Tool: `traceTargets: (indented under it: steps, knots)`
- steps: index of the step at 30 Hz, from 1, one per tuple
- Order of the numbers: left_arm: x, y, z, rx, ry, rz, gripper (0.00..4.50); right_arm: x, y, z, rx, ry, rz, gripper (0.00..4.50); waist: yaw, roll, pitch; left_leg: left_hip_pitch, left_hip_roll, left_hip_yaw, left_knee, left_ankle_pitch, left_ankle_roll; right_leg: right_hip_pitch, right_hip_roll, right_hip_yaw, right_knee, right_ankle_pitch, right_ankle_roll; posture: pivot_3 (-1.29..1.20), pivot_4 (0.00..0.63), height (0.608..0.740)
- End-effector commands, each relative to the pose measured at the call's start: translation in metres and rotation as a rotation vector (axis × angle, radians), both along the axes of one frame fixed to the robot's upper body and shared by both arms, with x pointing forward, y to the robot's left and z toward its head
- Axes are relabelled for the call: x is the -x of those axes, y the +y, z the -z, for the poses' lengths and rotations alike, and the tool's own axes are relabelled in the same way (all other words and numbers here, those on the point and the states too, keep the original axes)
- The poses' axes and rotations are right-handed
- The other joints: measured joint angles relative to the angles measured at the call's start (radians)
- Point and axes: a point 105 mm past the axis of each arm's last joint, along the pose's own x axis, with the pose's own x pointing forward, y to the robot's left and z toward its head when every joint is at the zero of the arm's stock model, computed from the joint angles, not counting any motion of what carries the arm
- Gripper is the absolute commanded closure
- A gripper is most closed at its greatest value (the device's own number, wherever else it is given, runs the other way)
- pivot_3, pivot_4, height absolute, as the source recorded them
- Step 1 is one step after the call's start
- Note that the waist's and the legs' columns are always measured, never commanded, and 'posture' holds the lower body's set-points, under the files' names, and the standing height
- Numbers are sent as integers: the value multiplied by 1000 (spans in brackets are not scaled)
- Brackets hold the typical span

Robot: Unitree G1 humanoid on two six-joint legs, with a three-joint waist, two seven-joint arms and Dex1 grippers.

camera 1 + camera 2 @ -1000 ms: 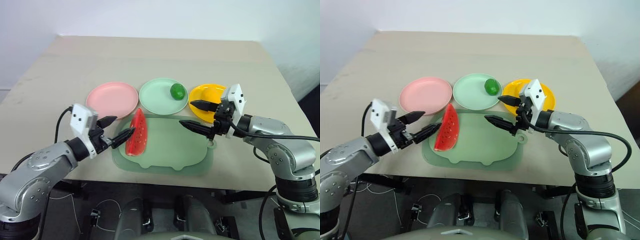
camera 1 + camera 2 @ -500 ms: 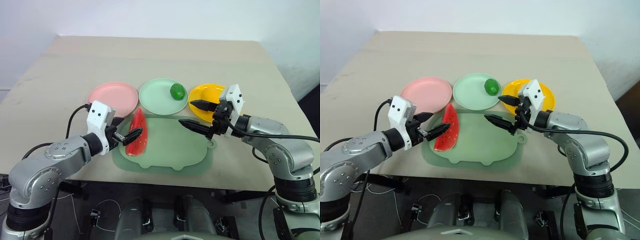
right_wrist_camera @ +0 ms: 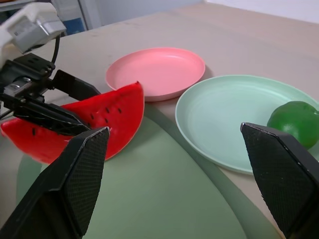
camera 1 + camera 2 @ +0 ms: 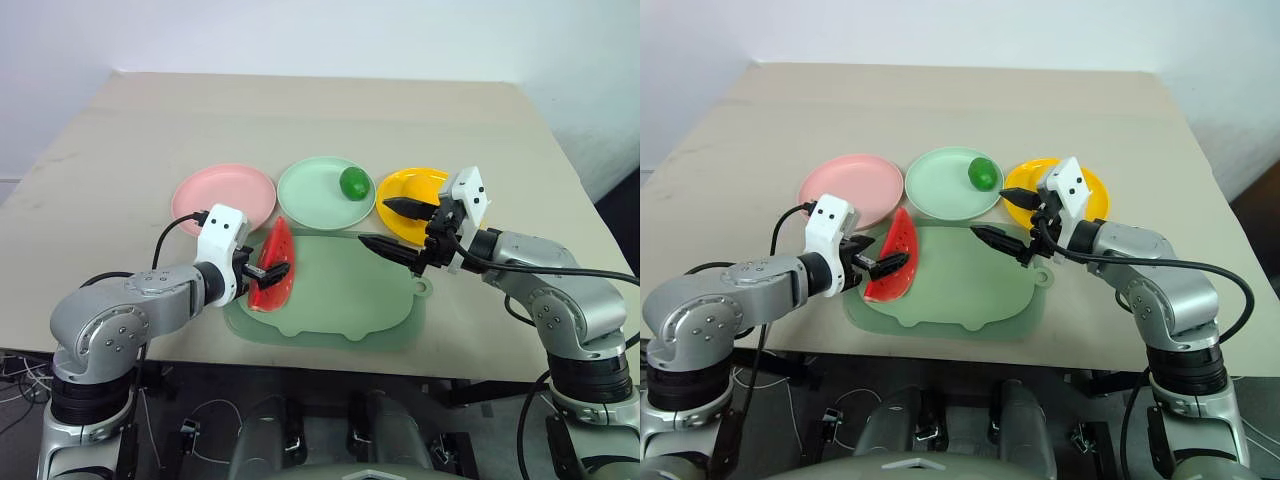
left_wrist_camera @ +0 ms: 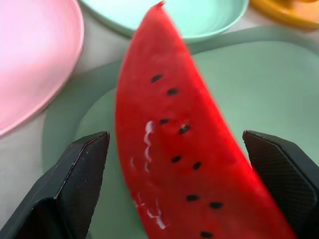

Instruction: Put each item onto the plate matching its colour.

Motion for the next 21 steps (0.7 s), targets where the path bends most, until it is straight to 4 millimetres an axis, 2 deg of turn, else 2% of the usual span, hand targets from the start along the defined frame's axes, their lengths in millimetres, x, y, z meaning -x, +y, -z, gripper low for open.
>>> traceTargets:
  steps: [1,2,4,7,8,12,16,21]
  knots:
    - [-1,2,-4,-23,-9,-17,0,0,-3,-12,-1,-53,12,19,0,0,0,0,0,0,0,0,0,0,0,0,0,0,0,0,150,696]
    - [0,1,-3,-25,-1,-17,0,0,-3,-11,1,-52,13,19,0,0,0,0,0,0,0,0,0,0,0,0,0,0,0,0,150,696]
    - [0,2,-4,-35,-1,-22,372,-1,-3,-11,3,-52,15,0,1,0,0,0,0,0,0,0,-1,0,0,0,0,0,0,0,150,696]
    - [0,5,-7,-51,-1,-31,1250,-2,-3,-12,4,-52,19,0,1,0,0,0,0,0,2,-1,-2,0,0,0,1,0,0,0,150,696]
    - [0,6,-8,-60,-3,-29,1384,-3,-3,-12,5,-52,21,0,0,0,0,0,0,0,2,-1,-2,1,0,0,1,0,0,0,150,696]
    - [-2,8,-11,-71,-10,-36,2385,-4,-2,-11,10,-53,23,0,1,0,0,0,0,-1,3,-1,-2,1,-1,0,2,0,0,0,150,696]
    - [-4,12,-20,-83,-33,-48,2476,-5,-1,-10,12,-53,24,0,1,0,0,0,0,-1,4,-1,-2,0,-1,0,3,0,0,0,150,696]
    - [-18,26,-44,-93,-112,-126,2476,-5,-2,-10,18,-56,28,0,1,0,0,-1,0,-1,4,-1,-2,0,-1,0,3,0,0,0,150,696]
